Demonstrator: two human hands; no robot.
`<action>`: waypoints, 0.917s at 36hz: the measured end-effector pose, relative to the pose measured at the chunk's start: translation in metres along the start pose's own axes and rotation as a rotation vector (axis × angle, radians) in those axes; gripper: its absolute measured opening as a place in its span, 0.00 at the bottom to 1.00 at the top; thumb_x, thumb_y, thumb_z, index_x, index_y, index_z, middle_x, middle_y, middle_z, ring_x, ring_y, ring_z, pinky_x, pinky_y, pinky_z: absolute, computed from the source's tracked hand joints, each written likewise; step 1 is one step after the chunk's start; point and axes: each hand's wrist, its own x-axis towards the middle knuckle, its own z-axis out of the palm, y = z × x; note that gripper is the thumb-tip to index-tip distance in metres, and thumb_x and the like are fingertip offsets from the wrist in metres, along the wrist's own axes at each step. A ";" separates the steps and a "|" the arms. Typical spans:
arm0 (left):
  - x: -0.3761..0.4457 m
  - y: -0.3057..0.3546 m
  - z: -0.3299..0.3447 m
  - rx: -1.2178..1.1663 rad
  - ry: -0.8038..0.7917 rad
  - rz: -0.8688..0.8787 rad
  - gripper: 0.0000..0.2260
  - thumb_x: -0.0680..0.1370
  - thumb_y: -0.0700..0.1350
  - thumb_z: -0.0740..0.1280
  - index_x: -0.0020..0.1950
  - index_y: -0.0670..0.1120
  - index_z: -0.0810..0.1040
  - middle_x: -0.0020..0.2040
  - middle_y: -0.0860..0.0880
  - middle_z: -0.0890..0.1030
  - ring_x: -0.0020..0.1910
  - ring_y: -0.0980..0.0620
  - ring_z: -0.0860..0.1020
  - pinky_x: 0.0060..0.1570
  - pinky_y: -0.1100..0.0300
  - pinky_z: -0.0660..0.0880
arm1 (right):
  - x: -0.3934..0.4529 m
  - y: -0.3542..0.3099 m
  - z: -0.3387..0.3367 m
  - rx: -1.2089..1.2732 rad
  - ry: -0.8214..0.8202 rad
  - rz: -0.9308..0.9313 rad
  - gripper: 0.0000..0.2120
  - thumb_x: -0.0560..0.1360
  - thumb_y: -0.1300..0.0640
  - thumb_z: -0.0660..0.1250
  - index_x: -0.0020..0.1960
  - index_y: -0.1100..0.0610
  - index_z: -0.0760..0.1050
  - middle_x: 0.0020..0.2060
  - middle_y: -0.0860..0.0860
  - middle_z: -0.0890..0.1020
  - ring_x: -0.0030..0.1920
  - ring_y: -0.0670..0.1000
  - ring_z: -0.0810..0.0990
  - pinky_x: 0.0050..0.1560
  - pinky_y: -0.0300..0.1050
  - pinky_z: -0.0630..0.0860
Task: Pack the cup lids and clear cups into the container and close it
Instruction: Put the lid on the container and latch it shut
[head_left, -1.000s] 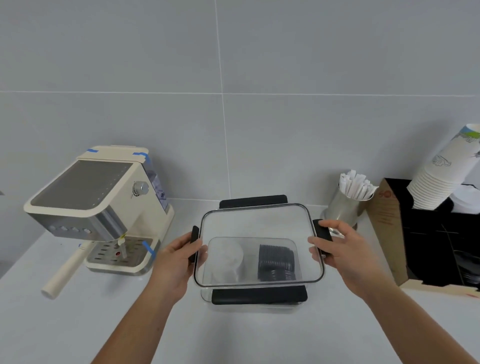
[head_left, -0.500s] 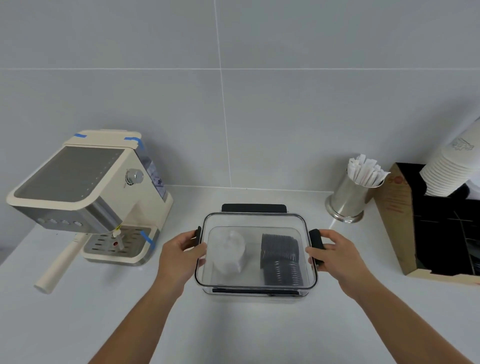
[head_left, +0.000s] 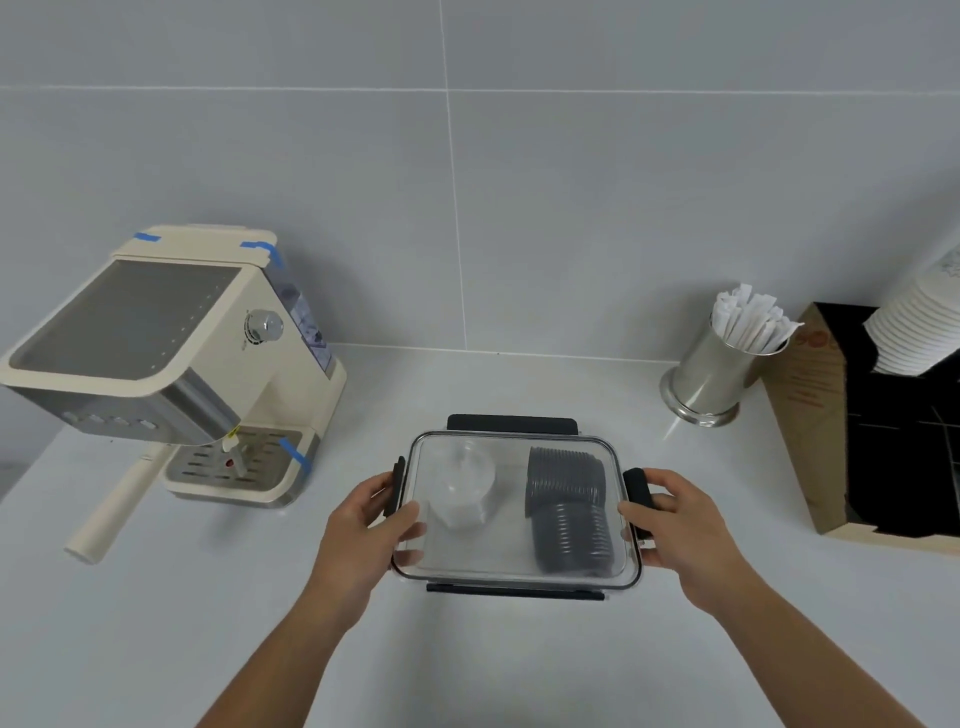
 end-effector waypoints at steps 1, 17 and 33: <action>-0.001 -0.001 -0.001 -0.027 -0.011 -0.003 0.17 0.76 0.37 0.71 0.64 0.47 0.76 0.57 0.45 0.83 0.44 0.43 0.86 0.39 0.54 0.82 | 0.001 0.000 -0.001 0.003 0.012 -0.002 0.14 0.74 0.69 0.69 0.54 0.54 0.77 0.39 0.56 0.85 0.34 0.55 0.80 0.33 0.48 0.80; -0.027 -0.033 -0.010 -0.121 -0.164 -0.029 0.30 0.76 0.39 0.71 0.73 0.61 0.69 0.68 0.53 0.76 0.58 0.44 0.82 0.42 0.48 0.82 | 0.003 0.006 0.000 0.005 0.040 0.007 0.17 0.74 0.68 0.70 0.60 0.56 0.76 0.44 0.58 0.84 0.36 0.57 0.79 0.37 0.51 0.80; -0.014 -0.022 0.000 0.043 -0.073 0.030 0.23 0.82 0.41 0.63 0.74 0.60 0.67 0.68 0.52 0.74 0.58 0.49 0.80 0.40 0.46 0.84 | 0.011 0.010 0.009 -0.055 0.067 -0.023 0.17 0.74 0.68 0.70 0.60 0.54 0.76 0.43 0.56 0.85 0.38 0.57 0.81 0.35 0.49 0.80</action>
